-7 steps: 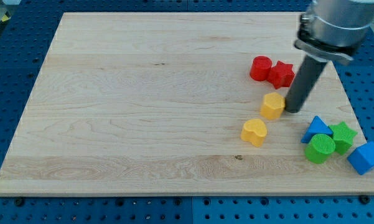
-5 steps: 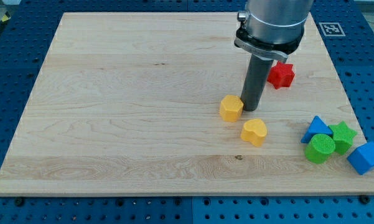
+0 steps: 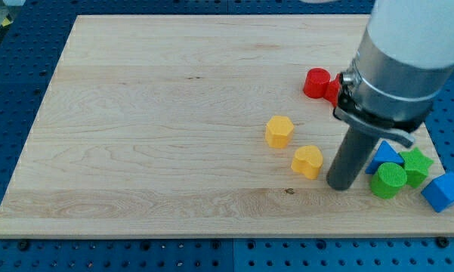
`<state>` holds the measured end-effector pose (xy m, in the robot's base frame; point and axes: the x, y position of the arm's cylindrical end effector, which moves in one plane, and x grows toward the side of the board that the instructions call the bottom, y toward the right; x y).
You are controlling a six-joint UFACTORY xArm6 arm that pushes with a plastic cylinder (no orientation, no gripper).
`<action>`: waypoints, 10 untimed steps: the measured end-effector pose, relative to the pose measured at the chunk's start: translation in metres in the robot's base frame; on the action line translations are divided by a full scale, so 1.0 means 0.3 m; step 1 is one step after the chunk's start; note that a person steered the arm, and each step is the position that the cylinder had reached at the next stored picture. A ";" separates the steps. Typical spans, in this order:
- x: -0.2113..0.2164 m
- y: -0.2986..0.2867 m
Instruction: Move the yellow heart towards the bottom right of the yellow hexagon
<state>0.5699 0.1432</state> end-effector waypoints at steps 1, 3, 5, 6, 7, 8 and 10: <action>0.041 -0.101; -0.059 -0.097; -0.117 -0.046; -0.127 -0.076; -0.139 -0.084; -0.160 -0.086; -0.161 -0.124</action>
